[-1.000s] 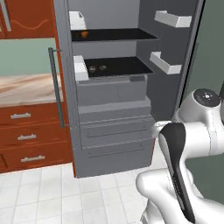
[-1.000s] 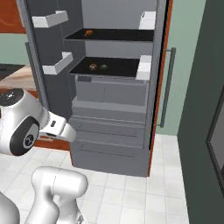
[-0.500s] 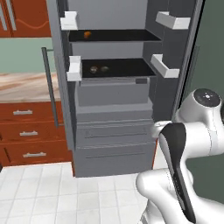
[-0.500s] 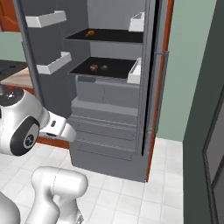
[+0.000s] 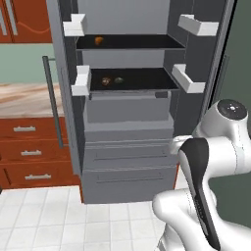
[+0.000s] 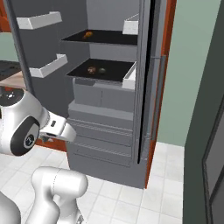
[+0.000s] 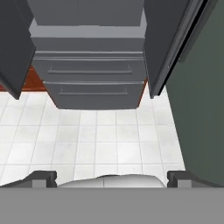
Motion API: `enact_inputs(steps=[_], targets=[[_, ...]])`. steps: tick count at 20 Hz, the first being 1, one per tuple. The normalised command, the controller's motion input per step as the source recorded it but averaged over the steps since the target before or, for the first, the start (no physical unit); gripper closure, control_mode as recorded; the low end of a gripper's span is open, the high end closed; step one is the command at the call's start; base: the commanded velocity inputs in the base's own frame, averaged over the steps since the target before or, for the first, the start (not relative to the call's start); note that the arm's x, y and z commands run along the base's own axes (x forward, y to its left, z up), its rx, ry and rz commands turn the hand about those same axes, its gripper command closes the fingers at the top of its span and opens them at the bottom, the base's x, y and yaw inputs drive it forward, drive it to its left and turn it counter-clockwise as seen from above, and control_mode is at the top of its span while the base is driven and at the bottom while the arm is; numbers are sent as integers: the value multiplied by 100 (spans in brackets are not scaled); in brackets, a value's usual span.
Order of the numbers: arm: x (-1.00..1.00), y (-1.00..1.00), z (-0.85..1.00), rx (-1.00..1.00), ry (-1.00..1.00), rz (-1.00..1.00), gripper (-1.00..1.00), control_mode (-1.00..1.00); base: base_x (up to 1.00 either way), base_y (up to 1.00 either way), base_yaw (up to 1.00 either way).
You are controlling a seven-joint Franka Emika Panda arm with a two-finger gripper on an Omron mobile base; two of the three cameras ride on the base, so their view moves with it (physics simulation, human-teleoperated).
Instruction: Gather the squash and potato from the fridge and place them on a tray on the dining counter. Then gather the chicken drumstick and steak from the fridge and place them on the other tray.
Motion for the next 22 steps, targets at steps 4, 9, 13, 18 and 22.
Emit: enact_inputs(steps=[4,9,13,18,22], targets=[[0,0,0,0,0,0,-100,100,42,-6,1],[0,0,0,0,0,0,-100,100,35,-2,0],[0,0,0,0,0,0,-100,100,35,0,0],[0,0,0,0,0,0,-100,100,39,0,0],[0,0,0,0,0,0,-100,100,36,0,0]])
